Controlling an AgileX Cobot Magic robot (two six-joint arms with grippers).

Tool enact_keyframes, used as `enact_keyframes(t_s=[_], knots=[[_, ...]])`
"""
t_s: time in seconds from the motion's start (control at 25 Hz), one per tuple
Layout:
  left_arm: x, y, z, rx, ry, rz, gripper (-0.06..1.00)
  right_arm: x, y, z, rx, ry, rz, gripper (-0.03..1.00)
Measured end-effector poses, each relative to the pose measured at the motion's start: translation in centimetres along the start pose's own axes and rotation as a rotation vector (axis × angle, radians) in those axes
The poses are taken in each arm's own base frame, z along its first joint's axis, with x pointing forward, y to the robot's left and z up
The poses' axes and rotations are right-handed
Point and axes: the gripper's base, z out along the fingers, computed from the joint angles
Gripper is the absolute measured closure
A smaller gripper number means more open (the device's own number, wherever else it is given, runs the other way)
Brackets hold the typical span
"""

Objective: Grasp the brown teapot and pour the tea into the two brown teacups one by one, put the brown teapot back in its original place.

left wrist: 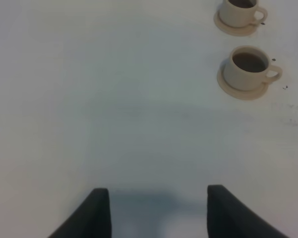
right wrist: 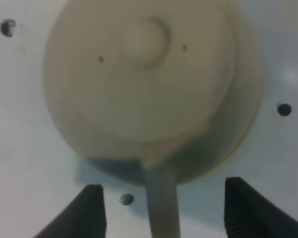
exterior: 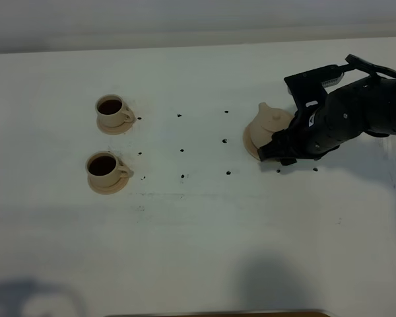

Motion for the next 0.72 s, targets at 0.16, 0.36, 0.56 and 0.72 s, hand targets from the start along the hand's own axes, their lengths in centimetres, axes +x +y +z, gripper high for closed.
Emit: enact_keyframes(t_s=[0.16, 0.36, 0.56, 0.72], knots=[[0.0, 0.0, 0.0, 0.0, 0.0, 0.0, 0.44, -0.7, -0.3, -2.3, 0.002, -0.05, 0.007, 0.46], [0.0, 0.0, 0.0, 0.0, 0.0, 0.0, 0.44, -1.3, -1.1, -5.6, 0.012, -0.102, 0.031, 0.46], [0.0, 0.0, 0.0, 0.0, 0.0, 0.0, 0.44, -0.7, -3.5, -8.6, 0.047, -0.15, 0.092, 0.46], [0.0, 0.0, 0.0, 0.0, 0.0, 0.0, 0.44, 1.4, -5.7, -11.0, 0.086, -0.165, 0.152, 0.46]])
